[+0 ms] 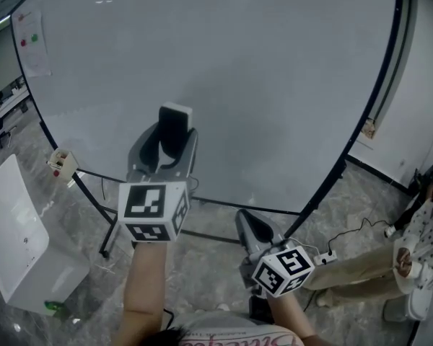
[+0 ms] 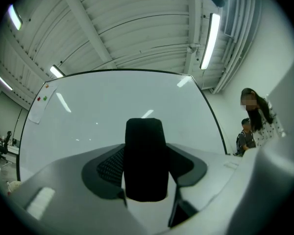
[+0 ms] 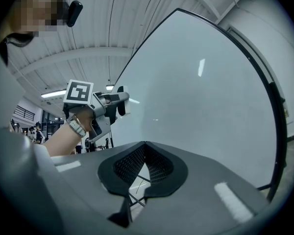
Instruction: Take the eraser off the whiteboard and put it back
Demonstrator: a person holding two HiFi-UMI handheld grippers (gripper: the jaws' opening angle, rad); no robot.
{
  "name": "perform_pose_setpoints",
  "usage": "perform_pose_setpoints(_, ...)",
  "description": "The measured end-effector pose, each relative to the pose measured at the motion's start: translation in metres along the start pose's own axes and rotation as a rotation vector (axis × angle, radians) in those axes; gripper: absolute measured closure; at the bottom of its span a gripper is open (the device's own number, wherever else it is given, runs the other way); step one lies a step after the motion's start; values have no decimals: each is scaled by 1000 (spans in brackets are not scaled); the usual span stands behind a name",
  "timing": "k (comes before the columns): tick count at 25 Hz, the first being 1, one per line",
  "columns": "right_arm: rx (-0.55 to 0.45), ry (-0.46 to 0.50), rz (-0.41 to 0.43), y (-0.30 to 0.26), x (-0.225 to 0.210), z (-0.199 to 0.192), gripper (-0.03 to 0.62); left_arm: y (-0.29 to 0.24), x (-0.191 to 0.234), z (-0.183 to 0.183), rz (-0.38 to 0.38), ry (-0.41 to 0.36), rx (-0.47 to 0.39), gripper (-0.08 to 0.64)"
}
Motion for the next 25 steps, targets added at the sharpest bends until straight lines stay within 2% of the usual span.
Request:
perform_pose_setpoints(9,-1,-15,6,3,13,-8,591,46,9,-20,-27,100,11,316)
perform_pose_setpoints(17,-6,-15,7,0,18,-6,591,64,11,-24,-30,134,-18,316)
perform_pose_setpoints(25,-6,-2,9,-1,19,-7,591,65,15,-36,-20,149,12,316)
Point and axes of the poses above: the fingertips, and each gripper's own axes: y backward along the fingers, x to its left, z out of its top, the point moved 3 cm from there along y, backward along the fingers, and after that the axes turned 7 degrees about z, right-handed, at the moved point
